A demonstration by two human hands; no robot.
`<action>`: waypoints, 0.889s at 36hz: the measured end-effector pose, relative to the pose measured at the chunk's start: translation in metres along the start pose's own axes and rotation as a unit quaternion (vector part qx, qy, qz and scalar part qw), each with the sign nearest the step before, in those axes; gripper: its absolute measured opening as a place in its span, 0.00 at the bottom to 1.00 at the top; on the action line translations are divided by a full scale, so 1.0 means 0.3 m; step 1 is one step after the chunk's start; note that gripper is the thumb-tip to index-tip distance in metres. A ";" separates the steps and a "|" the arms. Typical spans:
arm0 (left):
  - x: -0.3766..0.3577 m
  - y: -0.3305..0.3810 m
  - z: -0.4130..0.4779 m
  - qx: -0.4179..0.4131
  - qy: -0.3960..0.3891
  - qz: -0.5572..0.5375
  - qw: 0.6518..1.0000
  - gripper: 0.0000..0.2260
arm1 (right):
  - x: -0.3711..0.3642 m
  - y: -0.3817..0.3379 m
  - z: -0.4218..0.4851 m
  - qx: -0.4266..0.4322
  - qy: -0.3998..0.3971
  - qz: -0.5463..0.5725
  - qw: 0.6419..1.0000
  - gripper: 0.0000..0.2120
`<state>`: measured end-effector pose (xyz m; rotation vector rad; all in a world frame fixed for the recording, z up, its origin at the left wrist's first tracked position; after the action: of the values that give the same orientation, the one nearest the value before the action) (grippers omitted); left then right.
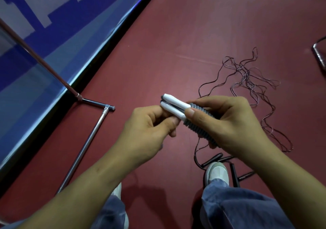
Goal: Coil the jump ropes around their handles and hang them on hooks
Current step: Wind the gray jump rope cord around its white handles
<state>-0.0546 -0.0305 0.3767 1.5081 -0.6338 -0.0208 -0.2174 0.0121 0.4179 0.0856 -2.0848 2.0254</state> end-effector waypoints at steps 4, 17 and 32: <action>-0.044 -0.012 -0.017 0.037 -0.058 0.015 0.998 0.08 | 0.022 0.014 0.003 0.009 0.034 -0.024 0.999 0.03; -0.040 0.008 -0.028 0.093 -0.134 0.092 0.982 0.14 | -0.018 0.059 0.000 0.021 0.030 -0.196 0.980 0.15; -0.072 0.031 -0.048 0.054 -0.220 -0.044 0.973 0.16 | -0.039 0.050 0.014 -0.050 0.022 0.106 0.993 0.07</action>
<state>-0.0705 -0.0078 0.3782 1.6489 -0.9320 -0.4031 -0.2096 0.0070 0.4007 -0.2051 -2.2473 2.0102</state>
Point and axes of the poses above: each hand's wrist, its own z-axis towards the middle knuckle, its own x-axis out of the back of the hand, y = z × x, the point moved 8 cm from there along z, towards the middle knuckle, and after that the axes turned 8 degrees about z, right-handed, at the moved point
